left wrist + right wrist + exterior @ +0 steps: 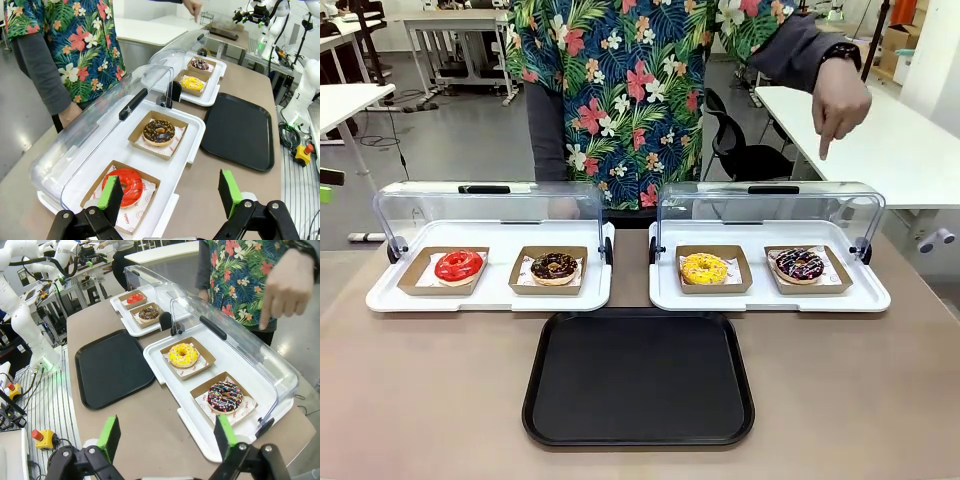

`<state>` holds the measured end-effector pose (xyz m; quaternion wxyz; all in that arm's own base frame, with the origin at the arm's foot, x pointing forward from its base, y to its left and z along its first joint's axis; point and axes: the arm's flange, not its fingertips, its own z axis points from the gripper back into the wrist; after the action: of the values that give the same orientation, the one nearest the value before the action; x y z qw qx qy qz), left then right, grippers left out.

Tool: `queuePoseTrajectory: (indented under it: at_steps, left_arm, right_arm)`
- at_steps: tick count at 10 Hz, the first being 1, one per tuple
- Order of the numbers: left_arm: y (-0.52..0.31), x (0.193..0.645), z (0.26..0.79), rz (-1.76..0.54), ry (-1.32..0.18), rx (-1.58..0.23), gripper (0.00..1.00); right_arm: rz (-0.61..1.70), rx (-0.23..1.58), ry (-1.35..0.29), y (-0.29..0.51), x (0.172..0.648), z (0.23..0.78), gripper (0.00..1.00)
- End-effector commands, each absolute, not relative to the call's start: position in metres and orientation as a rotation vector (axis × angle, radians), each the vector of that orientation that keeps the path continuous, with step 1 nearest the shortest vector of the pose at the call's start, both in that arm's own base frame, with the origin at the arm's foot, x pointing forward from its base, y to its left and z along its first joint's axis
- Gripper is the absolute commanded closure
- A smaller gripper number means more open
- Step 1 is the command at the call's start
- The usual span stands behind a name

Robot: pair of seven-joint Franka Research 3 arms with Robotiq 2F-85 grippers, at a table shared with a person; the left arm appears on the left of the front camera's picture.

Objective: Move the fourth donut from the left to the tray.
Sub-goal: Pick up the Paper togo box containing the Donut indicated by the person and place it on the Handle tray.

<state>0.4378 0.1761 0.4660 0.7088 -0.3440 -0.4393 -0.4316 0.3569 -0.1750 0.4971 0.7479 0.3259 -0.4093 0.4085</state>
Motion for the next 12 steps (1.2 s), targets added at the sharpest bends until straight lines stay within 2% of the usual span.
queuePoseTrajectory:
  at_steps: [1, 12]
  left_arm:
    - [0.1757, 0.4376, 0.4667, -0.963, -0.969, -0.758, 0.0]
    - [0.1757, 0.4376, 0.4667, -0.963, -0.969, -0.758, 0.0]
  right_arm:
    - [0.908, 0.715, -0.93, -0.1749, 0.3598, 0.4986, 0.0]
    - [0.908, 0.715, -0.93, -0.1749, 0.3598, 0.4986, 0.0]
